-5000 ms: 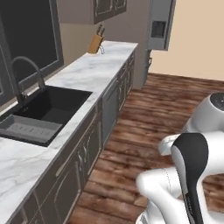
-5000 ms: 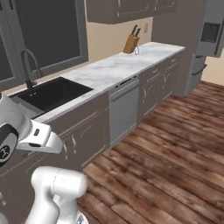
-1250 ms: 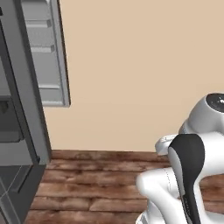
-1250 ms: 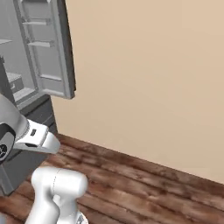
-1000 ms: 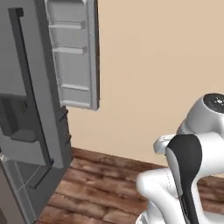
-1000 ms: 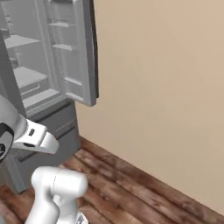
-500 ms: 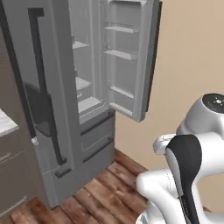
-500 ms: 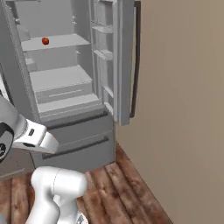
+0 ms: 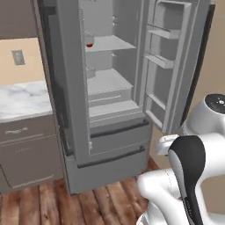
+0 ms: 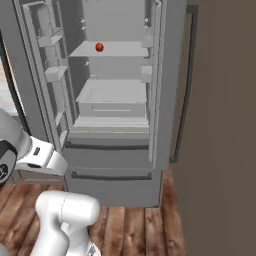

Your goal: Pick the apple and banana from the fridge and place them inside the tupperware on the counter.

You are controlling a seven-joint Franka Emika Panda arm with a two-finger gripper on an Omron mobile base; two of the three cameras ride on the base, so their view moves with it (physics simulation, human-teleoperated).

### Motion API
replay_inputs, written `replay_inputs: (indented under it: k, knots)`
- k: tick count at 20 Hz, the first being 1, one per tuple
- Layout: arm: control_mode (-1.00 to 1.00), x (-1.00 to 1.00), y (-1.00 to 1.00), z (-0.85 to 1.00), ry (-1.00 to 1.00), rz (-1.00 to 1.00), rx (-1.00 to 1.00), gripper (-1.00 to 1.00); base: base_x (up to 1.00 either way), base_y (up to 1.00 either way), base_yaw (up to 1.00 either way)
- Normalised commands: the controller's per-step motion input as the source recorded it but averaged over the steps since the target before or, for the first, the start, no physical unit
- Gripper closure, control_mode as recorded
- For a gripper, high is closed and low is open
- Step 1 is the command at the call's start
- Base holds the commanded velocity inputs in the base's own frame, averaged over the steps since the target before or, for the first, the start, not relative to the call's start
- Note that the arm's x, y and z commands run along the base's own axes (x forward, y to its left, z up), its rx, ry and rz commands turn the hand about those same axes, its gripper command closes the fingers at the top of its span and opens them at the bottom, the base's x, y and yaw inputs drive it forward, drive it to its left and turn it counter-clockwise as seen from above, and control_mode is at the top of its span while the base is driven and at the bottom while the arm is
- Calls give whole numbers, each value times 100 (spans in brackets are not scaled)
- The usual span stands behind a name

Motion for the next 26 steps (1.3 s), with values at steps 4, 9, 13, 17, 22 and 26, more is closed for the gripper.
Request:
replay_inputs:
  k: [4,9,13,17,22,26]
  knots:
    - [100,0,0,0,0,0,0,-100,66,-47,48]
    - [100,0,0,0,0,0,0,-100,66,-45,33]
    - [100,0,0,0,0,0,0,-100,66,-41,18]
    - [100,0,0,0,0,0,0,-100,72,-29,4]
    - [100,0,0,0,0,0,0,-100,70,-3,0]
    - [100,0,0,0,0,0,0,-100,71,0,-7]
